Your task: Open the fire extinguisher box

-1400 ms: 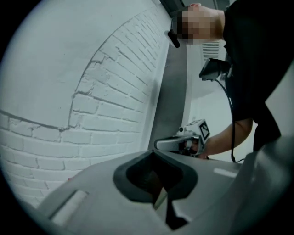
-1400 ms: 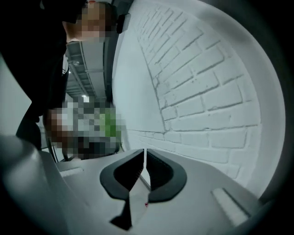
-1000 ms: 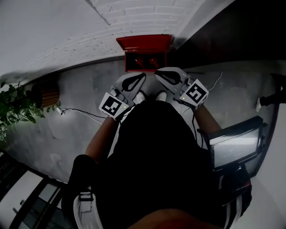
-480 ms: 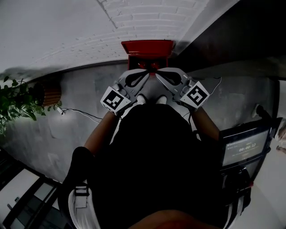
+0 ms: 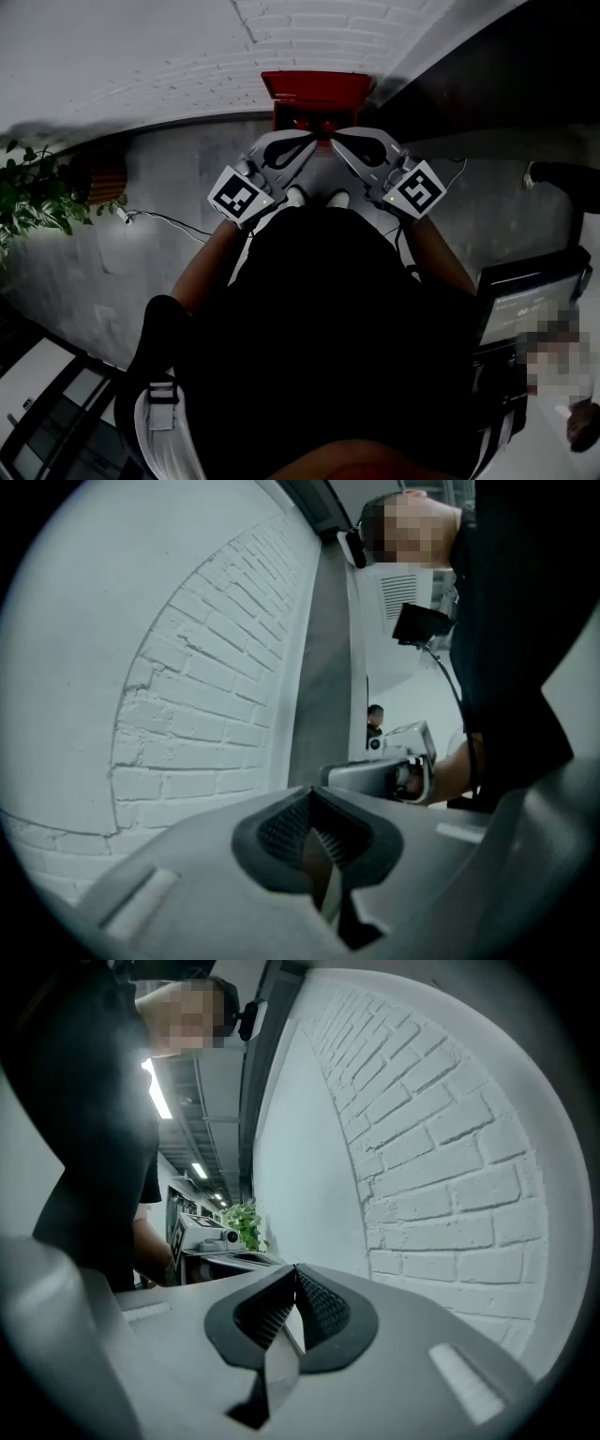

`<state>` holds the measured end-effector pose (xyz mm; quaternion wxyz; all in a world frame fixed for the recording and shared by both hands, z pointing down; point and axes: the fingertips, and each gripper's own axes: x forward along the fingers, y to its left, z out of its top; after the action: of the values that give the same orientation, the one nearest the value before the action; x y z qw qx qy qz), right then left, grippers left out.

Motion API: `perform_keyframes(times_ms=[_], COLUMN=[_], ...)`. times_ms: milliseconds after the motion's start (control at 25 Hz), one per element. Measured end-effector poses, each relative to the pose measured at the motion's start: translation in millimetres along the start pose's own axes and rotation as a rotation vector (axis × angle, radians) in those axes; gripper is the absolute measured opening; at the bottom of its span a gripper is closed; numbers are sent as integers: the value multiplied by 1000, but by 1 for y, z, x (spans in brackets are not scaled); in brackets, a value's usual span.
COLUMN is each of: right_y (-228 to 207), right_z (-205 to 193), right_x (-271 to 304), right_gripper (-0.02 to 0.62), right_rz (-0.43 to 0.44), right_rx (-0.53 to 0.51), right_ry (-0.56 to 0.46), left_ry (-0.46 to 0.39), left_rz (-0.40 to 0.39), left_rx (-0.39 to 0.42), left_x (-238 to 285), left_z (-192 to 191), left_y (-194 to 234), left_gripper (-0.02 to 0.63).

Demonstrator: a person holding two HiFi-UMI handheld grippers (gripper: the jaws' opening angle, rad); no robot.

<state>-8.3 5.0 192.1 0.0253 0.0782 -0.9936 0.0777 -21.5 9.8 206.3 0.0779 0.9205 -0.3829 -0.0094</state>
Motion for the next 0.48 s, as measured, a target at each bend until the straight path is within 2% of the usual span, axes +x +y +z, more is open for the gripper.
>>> perform_keyframes(times_ms=[480], right_y=[-1], right_z=[-6], right_x=[-8], right_gripper=[11], right_rz=[-17], right_rx=[-3], right_ry=[3], left_ry=[-12], left_rz=[8], left_rx=[-1], left_x=[2], left_z=[4], left_y=[-4], left_gripper=[1])
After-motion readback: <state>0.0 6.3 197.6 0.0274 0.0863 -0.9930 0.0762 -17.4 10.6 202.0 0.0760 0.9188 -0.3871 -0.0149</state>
